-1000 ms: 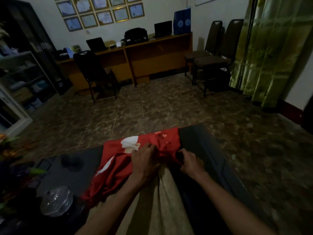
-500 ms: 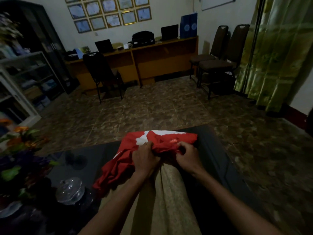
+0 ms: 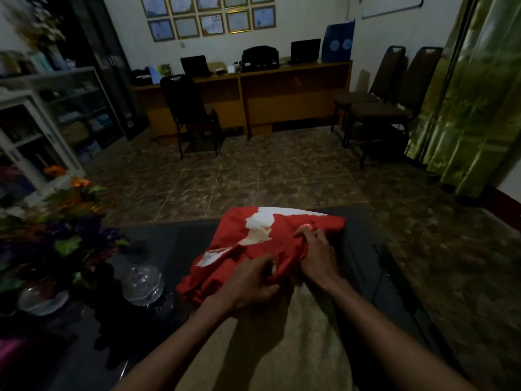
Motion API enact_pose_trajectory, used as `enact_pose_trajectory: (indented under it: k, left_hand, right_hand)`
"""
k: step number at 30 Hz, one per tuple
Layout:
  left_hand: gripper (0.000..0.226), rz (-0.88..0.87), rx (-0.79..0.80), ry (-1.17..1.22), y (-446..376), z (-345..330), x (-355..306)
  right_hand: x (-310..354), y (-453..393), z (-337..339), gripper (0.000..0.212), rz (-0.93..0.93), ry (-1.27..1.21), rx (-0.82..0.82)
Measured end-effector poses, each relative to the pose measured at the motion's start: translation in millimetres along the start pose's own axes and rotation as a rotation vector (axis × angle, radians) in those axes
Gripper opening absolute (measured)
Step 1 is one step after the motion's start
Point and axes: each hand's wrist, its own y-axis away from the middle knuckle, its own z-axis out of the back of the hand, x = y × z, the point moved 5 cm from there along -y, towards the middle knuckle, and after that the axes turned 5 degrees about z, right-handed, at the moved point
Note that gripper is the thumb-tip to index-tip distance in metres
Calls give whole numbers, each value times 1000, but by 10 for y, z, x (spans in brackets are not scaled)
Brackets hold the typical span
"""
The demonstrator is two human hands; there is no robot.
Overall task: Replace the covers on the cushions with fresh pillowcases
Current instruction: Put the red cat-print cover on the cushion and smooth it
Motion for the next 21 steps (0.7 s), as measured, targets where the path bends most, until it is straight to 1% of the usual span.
enact_pose_trajectory:
  k: [1,2,3,4,5,6,7,9,11,13,14,15,16,19,21]
  left_hand:
    - [25,39,-3,15,41,-22,70]
    - [39,89,-17,18,52,2,129]
    - [61,126,-38,-7,50,56,156]
    - [81,156,-66,-84,37,117,176]
    - [93,178,-94,-201,13,177,177]
    - [97,184,-111,-334,-22,214,176]
    - [93,175,-115,-444,-61,222,172]
    - [67,131,-100,-533,-121,169,156]
    - [37,71,-105,-521,-137,93,104]
    - [17,20,-151,-470,-79,68,-35]
    - [15,-3,-171,-448,-35,69,-120]
    - [18,-20,-161,-450,12,47,-186]
    - [23,-25,-121,-461,67,3,-227]
    - [28,26,24,-488,292,-194,-248]
    - [30,70,84,-497,440,-312,-215]
  right_hand:
    - [9,50,3,35,13,13,-9]
    - [20,106,17,36,33,19,-19]
    - [27,168,30,37,68,12,-31]
    - [38,245,37,37,105,4,-33]
    - [52,330,35,36,150,-9,-32]
    - [73,413,33,36,189,-18,-26]
    - [82,490,25,37,222,-31,-23]
    - [89,590,9,37,250,-49,-10]
    - [54,628,-15,39,228,-53,9]
    - [-50,629,-79,48,158,-19,63]
    - [-125,632,-127,55,109,9,104]
    - [-183,637,-165,59,65,22,138]
    - [-228,641,-195,60,29,16,163]
    - [-235,651,-256,52,6,14,195]
    - [-222,647,-284,50,-4,17,204]
